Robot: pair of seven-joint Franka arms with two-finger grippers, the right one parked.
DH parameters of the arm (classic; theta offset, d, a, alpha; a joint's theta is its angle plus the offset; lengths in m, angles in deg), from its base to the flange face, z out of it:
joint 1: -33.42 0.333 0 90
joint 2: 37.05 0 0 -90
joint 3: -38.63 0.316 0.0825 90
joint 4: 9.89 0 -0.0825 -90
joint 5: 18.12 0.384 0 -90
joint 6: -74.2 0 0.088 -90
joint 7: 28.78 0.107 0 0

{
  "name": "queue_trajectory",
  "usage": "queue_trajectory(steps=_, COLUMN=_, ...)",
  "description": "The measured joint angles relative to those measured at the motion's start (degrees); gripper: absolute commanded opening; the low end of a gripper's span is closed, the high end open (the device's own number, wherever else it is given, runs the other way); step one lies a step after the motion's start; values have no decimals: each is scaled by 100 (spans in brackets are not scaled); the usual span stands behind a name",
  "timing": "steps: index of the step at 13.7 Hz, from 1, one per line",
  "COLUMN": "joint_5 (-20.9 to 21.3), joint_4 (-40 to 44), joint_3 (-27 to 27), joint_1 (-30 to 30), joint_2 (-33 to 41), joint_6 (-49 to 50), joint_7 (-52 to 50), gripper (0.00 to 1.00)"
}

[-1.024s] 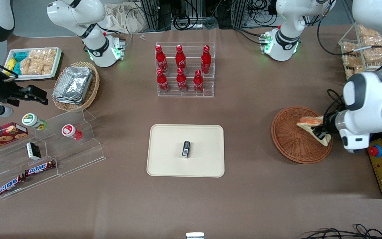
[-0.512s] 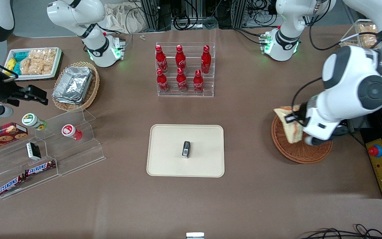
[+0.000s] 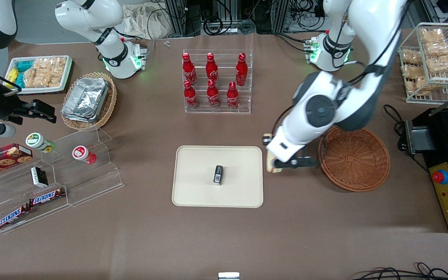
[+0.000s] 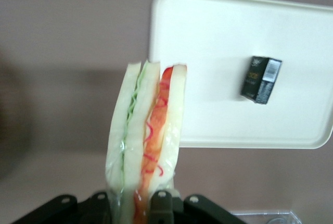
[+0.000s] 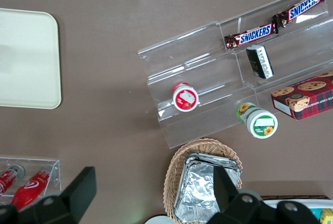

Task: Place sandwich from basket to tray
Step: 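Carry the sandwich over the cream tray beside the black box, then lower the sandwich onto the tray and open the left gripper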

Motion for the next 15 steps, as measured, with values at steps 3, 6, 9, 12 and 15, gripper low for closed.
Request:
queue_trajectory(steps=3, joint_5=408, joint_4=-3, joint_3=5, joint_1=-300, joint_2=-784, joint_6=-899, joint_7=-282, gripper=0)
queue_trajectory(steps=6, joint_5=733, joint_4=32, joint_3=25, joint_1=-327, joint_2=-1259, joint_6=-1187, joint_7=-304, gripper=25)
queue_trajectory(steps=9, joint_5=940, joint_4=47, joint_3=50, joint_1=-317, joint_2=-1357, joint_6=-1192, joint_7=-304, gripper=99)
queue_trajectory(steps=12, joint_5=1185, joint_4=54, joint_3=50, joint_1=-317, joint_2=-1386, joint_6=-1259, joint_7=-407, gripper=99)
queue_trajectory(steps=15, joint_5=1155, joint_4=240, joint_3=46, joint_1=-301, joint_2=-1219, joint_6=-1260, joint_7=-762, gripper=99)
